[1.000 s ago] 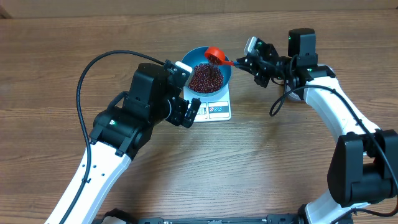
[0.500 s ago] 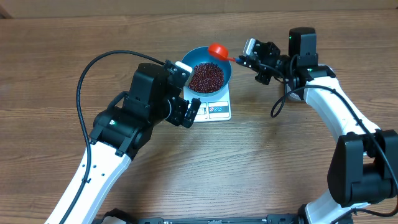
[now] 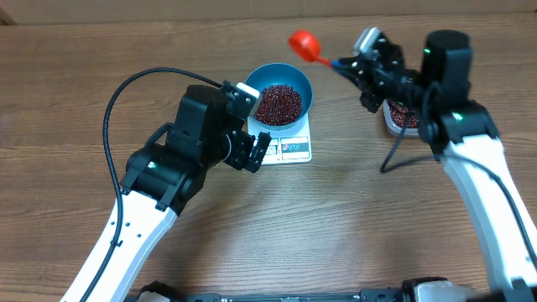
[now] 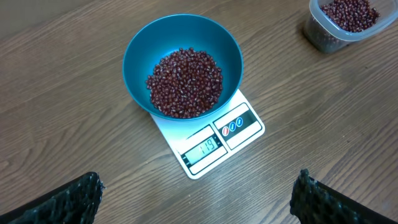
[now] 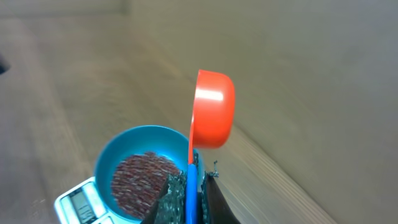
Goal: Scoop item into bowl and weigh 150g on scale
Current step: 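Move the empty scoop right back to the bean tub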
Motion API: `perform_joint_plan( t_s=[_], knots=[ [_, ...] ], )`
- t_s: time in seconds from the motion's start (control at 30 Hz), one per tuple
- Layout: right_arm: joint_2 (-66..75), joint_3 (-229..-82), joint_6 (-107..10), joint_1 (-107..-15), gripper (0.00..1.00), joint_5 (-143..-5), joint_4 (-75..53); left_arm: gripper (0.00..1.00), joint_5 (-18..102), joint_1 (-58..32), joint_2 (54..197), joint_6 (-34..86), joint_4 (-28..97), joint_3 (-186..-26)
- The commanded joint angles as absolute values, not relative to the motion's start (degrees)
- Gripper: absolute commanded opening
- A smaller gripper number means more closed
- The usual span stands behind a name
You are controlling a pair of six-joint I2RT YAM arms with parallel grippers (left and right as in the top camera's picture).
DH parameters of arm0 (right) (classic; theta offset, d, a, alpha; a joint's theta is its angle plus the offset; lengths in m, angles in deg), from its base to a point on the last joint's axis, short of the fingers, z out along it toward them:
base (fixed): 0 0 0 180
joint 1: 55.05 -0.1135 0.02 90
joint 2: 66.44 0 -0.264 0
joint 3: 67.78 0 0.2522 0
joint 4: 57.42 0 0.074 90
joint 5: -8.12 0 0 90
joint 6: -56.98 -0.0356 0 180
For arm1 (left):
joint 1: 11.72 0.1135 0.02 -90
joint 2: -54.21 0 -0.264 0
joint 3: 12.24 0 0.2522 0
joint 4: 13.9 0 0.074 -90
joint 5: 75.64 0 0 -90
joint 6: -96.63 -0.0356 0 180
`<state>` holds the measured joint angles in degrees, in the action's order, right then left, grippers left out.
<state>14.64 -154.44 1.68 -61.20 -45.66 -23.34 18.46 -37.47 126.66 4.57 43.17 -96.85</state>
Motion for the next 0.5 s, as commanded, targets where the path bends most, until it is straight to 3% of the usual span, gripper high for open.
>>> perform_joint_plan(
  t_s=[0.0, 0.23, 0.47],
  knots=[
    [10.42, -155.67, -6.24, -61.42, 0.04, -66.49, -20.72, 1.00, 18.85, -37.23, 126.97, 3.63, 43.14, -96.48],
    [9.55, -155.64, -6.24, -61.42, 0.04, -94.46, -13.00, 1.00, 18.85, -37.23, 126.97, 3.63, 43.14, -96.48],
    [12.48, -154.77, -7.44, -60.20, 0.04, -100.19, -7.10, 1.00, 18.85, -37.23, 126.97, 3.63, 43.14, -96.48]
  ],
)
